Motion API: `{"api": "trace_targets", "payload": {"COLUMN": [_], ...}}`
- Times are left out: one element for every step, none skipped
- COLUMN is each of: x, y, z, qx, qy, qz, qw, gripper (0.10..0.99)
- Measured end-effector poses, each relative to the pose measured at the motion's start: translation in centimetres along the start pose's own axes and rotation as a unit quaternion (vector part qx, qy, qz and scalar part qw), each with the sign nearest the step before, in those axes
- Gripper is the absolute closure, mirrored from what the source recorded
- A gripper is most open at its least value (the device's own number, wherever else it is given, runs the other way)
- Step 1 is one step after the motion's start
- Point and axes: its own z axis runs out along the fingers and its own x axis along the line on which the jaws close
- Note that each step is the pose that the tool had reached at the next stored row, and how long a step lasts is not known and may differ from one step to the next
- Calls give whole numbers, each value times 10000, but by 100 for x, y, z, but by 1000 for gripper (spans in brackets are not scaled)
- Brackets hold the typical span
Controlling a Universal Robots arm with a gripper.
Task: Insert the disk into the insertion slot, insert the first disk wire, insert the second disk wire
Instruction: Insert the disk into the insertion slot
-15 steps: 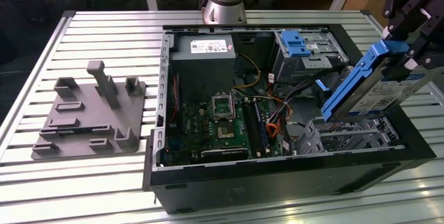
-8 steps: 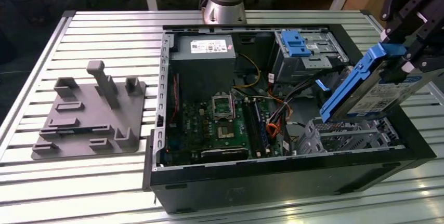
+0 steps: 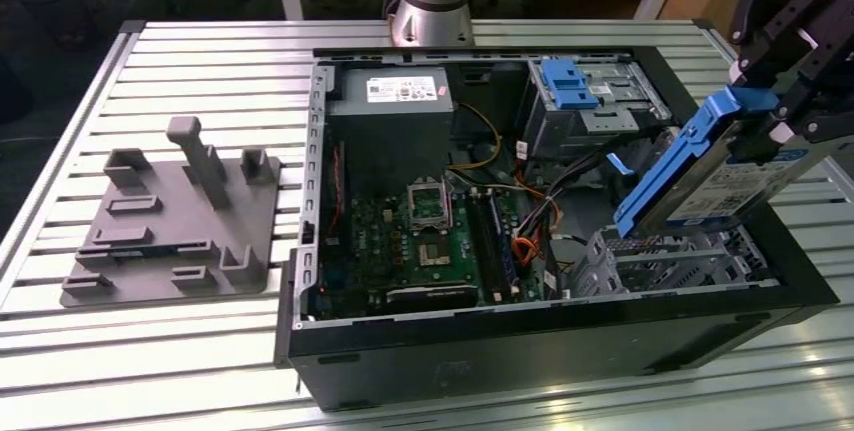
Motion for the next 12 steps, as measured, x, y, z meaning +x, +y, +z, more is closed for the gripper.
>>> {"api": "trace_targets", "payload": {"x": [-3, -5, -5, -5, -5, -4, -4, -4, -4, -4, -7, -12], "y": [0, 0, 0, 0, 0, 0, 0, 0, -1, -1, -1, -1], "z": [2, 5, 9, 13, 18, 22, 26, 30, 34, 37, 39, 41], "qx": [-1, -2, -3, -3, -3, -3, -3, -3, -3, -3, -3, -3], "qy": [1, 1, 0, 1, 0, 1, 1, 1, 2, 1, 2, 2], "qz": [-16, -34, -42, -43, -43, -44, -44, -44, -44, -44, -44, -44], "qw": [10000, 10000, 10000, 10000, 10000, 10000, 10000, 10000, 10000, 10000, 10000, 10000], "gripper": [722, 722, 722, 722, 722, 722, 722, 722, 722, 722, 722, 722]}}
